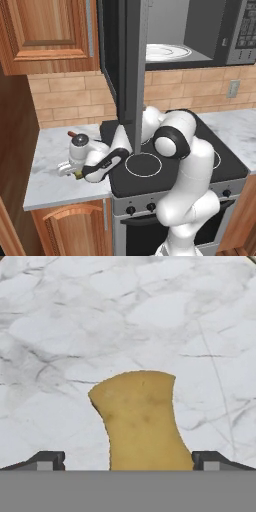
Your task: Place the sponge inside the microwave to prepare for sanitizing.
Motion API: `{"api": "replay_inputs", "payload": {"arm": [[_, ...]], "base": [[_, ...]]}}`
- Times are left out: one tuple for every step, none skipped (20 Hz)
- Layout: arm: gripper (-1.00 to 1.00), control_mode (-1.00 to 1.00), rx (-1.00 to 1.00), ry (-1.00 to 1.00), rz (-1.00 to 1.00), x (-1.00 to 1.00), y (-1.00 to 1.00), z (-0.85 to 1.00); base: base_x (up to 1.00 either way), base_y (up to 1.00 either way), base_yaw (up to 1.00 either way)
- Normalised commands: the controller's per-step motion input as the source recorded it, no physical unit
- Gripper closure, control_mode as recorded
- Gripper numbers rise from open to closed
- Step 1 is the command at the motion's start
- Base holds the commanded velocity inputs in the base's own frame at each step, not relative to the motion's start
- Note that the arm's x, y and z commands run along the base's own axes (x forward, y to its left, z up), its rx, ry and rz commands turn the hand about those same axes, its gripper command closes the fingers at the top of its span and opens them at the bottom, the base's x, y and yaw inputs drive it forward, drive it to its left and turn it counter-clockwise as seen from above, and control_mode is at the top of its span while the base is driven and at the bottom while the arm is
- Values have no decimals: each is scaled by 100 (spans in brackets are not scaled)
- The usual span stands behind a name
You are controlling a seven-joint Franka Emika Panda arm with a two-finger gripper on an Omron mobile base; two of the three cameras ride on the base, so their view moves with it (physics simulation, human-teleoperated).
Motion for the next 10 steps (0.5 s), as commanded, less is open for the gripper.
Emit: {"api": "replay_inputs", "payload": {"arm": [[-100, -100, -3, 0, 0, -9, 0, 9], [-100, -100, -3, 0, 0, -12, 0, 14], [-100, -100, -3, 0, 0, -14, 0, 14], [-100, -100, -2, 0, 0, -8, 0, 12], [-100, -100, -1, 0, 0, 0, -3, 9], [-100, -100, -1, 0, 0, 0, -5, 12], [-100, -100, 0, 0, 0, 0, -8, 16], [-100, -100, 0, 0, 0, 0, -2, 16], [-100, -100, 0, 0, 0, 0, 0, 16], [-100, -100, 0, 0, 1, 0, 0, 20]], "base": [[0, 0, 0], [0, 0, 0], [0, 0, 0], [0, 0, 0], [0, 0, 0], [0, 0, 0], [0, 0, 0], [0, 0, 0], [0, 0, 0], [0, 0, 0]]}}
